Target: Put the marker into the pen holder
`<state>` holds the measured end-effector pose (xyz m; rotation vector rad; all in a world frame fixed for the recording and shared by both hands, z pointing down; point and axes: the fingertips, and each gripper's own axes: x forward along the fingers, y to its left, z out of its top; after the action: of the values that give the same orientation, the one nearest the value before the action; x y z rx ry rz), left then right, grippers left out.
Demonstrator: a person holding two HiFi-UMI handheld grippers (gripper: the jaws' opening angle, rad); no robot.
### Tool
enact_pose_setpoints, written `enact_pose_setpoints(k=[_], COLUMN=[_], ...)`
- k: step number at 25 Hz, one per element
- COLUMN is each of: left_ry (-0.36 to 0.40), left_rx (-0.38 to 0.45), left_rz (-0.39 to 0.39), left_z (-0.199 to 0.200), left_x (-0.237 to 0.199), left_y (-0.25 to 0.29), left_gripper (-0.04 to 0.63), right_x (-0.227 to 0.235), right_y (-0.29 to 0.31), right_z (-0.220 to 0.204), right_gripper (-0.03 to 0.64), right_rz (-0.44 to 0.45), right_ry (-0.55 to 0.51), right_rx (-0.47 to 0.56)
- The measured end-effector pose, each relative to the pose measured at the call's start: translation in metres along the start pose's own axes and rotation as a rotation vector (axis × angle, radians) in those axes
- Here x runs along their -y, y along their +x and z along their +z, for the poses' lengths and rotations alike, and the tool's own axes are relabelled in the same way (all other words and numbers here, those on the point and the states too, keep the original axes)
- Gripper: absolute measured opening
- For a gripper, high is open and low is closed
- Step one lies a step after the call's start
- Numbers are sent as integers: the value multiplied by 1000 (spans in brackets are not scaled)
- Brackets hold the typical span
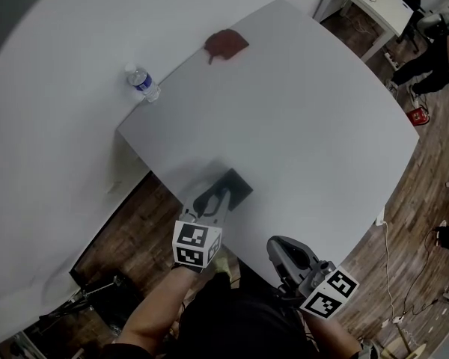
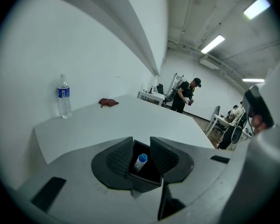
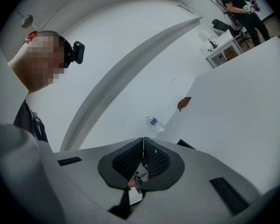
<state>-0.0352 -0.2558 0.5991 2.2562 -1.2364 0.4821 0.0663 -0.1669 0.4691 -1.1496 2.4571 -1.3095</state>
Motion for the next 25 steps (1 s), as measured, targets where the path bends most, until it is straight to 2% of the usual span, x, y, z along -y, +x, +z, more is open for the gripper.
enact_pose_setpoints(k=[14, 19, 25], left_ry=[22, 35, 61], left_rx=[106, 158, 217], left_rz=[-17, -55, -106], left_z=[31, 45, 65], left_x=[17, 36, 61], left_y=[-47, -77, -116], left_gripper=[92, 31, 6], right_x=[-33, -48, -65], right_y=[-1, -3, -5], right_z=[-1, -7, -9], right_gripper=[15, 14, 14], right_rz=[45, 51, 54], right_ry=[-94, -163, -234], right_rx=[21, 11, 9])
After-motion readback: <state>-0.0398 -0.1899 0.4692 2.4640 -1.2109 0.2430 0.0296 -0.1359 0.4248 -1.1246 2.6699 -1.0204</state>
